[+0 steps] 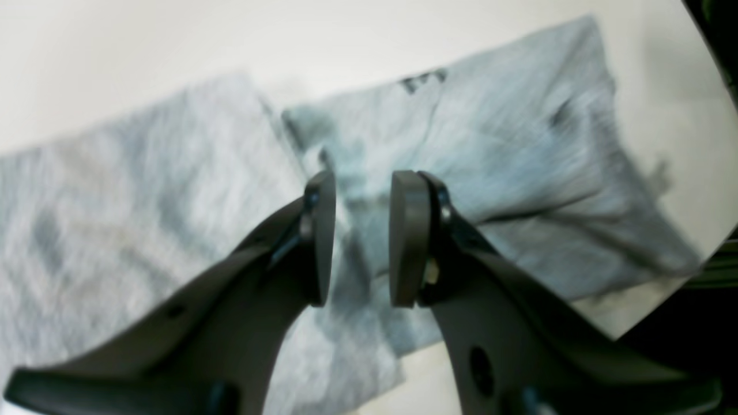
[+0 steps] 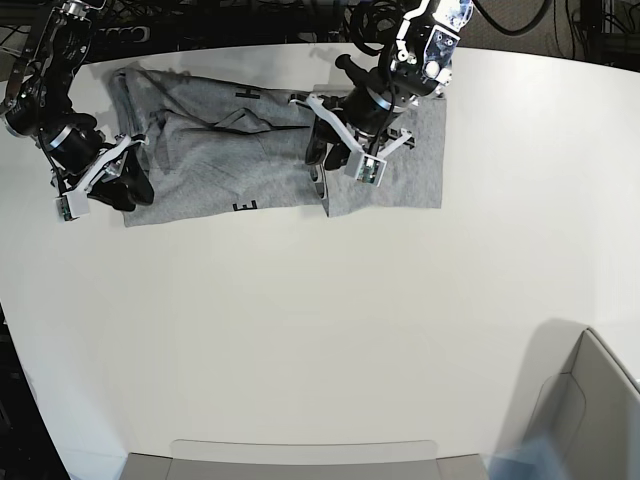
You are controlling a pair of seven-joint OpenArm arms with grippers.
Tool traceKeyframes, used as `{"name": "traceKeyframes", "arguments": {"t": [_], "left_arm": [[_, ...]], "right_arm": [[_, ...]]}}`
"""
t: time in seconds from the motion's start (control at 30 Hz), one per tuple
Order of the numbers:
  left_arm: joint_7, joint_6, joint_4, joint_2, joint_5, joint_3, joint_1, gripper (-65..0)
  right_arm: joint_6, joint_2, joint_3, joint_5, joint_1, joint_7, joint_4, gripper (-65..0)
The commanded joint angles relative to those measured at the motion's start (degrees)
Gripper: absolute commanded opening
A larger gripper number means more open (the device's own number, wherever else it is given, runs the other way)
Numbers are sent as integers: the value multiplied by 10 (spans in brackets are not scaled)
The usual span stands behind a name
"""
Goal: Fold the T-shirt properly
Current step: 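Grasp the strip's end with the right gripper while the left holds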
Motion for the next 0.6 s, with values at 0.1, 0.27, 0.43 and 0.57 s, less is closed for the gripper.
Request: {"name": "traceKeyframes", "arguments": {"t": [0.1, 0.27, 0.43, 0.57], "left_arm": [[-13, -3, 10, 2, -3, -1, 7, -492], [-13, -3, 8, 2, -3, 3, 7, -492], [-13, -3, 1, 2, -3, 0, 6, -492], [-12, -3, -1, 2, -3, 3, 6, -492]], "right_arm": [[18, 25, 8, 86, 1, -25, -77, -393], [71, 24, 57, 119, -7, -26, -154, -394], [72, 25, 79, 94, -23, -25, -170, -394], [72, 25, 79, 81, -25, -2, -225, -394]]}}
